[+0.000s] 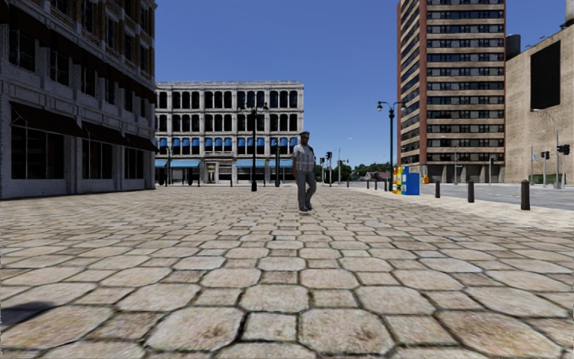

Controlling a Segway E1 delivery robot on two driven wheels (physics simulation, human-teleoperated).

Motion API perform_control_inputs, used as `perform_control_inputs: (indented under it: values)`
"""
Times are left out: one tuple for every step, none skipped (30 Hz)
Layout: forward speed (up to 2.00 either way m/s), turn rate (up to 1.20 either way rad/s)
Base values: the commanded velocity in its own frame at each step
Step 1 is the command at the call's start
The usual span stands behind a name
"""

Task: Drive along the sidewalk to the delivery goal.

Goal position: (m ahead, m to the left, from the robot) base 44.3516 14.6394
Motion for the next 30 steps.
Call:
perform_control_inputs:
  values:
    - [2.0,0.0]
    - [2.0,0.0]
    - [2.0,0.0]
    - [2.0,0.0]
    - [2.0,0.0]
    - [2.0,0.0]
    - [2.0,0.0]
    - [2.0,0.0]
    - [2.0,0.0]
    - [2.0,0.0]
    - [2.0,0.0]
    - [2.0,0.0]
    - [2.0,0.0]
    - [2.0,0.0]
    - [2.0,0.0]
    - [2.0,0.0]
    - [2.0,0.03]
    - [2.0,0.08]
    - [2.0,0.08]
    - [2.0,0.13]
    - [2.0,0.17]
    - [2.0,0.22]
    - [2.0,0.22]
    - [2.0,0.27]
    - [2.0,0.31]
    - [2.0,0.33]
    - [2.0,0.33]
    - [2.0,0.33]
    - [2.0,0.33]
    - [2.0,0.33]
